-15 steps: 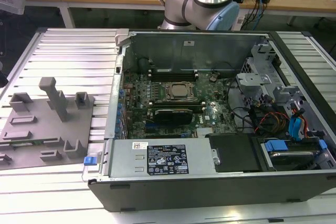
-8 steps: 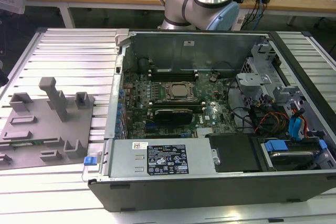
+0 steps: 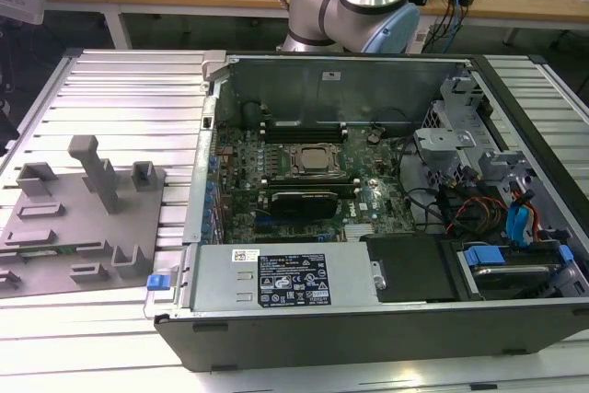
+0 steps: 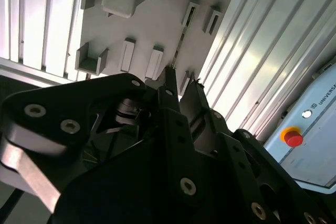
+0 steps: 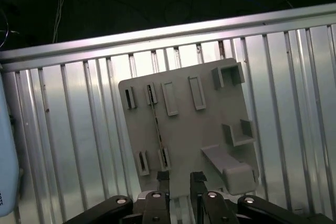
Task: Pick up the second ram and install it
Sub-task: 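Pick up the second ram and move it above second insertion slot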
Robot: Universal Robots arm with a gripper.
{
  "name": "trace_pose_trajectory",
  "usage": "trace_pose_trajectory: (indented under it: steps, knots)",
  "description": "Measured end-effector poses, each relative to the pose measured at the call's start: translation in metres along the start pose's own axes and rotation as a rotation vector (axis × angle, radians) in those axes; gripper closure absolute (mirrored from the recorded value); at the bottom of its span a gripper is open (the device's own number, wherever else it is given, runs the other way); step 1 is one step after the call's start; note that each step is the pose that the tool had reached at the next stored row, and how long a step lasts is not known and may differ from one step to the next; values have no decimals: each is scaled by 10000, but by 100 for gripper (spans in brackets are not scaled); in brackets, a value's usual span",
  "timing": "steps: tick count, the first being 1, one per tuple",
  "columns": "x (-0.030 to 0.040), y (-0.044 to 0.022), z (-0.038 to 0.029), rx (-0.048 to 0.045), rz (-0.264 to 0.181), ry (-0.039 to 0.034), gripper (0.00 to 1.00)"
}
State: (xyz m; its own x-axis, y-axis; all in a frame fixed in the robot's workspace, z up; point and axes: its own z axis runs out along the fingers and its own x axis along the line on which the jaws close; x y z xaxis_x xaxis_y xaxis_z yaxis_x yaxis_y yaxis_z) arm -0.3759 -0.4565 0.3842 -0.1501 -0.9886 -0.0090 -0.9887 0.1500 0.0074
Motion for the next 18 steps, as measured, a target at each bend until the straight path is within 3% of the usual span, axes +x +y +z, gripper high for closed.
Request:
trace_pose_trajectory:
  steps: [12,18]
  knots:
    - [2,-2,233,1,0,0,70]
    - [3,-2,290,0,0,0,70]
